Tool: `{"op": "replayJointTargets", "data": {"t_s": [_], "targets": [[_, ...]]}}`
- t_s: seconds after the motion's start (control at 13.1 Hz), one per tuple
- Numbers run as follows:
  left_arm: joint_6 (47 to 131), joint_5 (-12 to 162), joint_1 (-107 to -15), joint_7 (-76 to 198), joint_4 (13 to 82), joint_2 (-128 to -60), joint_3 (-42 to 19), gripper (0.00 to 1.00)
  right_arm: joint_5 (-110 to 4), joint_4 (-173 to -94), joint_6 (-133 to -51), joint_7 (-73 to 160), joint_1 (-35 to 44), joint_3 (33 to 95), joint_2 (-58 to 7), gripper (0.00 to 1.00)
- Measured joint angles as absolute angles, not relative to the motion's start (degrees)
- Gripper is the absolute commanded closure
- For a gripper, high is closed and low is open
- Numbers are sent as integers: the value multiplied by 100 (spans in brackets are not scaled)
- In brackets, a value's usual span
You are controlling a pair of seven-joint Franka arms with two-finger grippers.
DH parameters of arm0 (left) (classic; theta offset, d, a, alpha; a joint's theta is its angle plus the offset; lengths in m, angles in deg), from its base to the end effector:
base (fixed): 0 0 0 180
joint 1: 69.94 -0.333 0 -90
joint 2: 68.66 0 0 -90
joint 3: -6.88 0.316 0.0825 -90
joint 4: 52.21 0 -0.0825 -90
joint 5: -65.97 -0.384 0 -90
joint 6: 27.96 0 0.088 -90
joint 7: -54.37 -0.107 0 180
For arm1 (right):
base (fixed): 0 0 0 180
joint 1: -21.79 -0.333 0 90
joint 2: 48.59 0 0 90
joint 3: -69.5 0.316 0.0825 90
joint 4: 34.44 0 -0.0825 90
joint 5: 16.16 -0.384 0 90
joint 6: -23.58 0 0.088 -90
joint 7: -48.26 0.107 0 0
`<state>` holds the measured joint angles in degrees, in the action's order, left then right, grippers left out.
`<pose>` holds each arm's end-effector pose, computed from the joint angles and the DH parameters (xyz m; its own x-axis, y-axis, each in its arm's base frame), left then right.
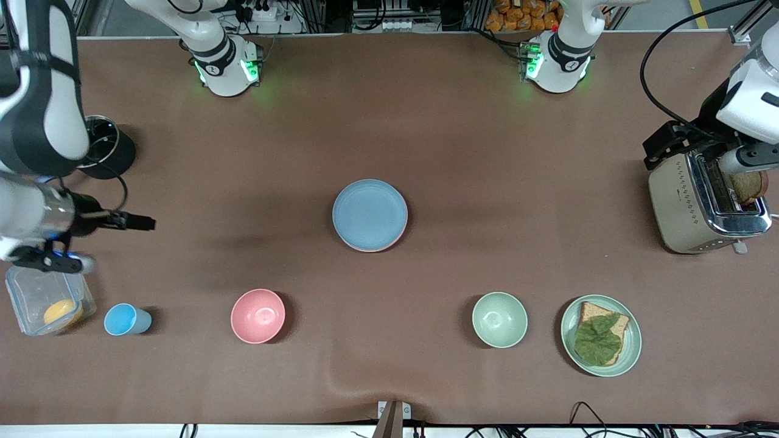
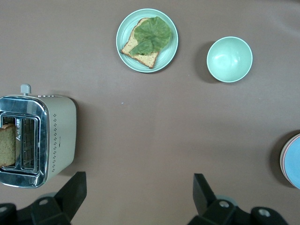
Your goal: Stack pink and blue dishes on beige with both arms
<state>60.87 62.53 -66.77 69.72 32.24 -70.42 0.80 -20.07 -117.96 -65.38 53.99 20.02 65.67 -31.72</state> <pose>0.5565 -0.0829 0.6514 0.9924 0.1075 0.0593 0.1101 -0.9930 -0.0424 0.6282 -0.0101 0.5015 0.9703 -0.1345 -0.2013 -0.1429 -0.9894 -0.0278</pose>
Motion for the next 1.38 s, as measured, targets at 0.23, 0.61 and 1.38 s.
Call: {"op": "replayJointTargets", "data": {"t_s": [0.23, 0.61, 1.38], "targets": [[6063, 6253, -6679, 6972, 3223, -7039, 109, 0, -1823, -12020, -6523, 5401, 2003, 6566, -3963, 0], [6055, 6253, -6680, 6972, 3220, -7030, 114, 0, -1740, -12065, -6549, 5427, 2116, 6536, -4622, 0], [6055, 6318, -6861, 6649, 3187, -7021, 116, 0, -1724, -12042, -6657, 5427, 2130, 6543, -4594, 0]]}}
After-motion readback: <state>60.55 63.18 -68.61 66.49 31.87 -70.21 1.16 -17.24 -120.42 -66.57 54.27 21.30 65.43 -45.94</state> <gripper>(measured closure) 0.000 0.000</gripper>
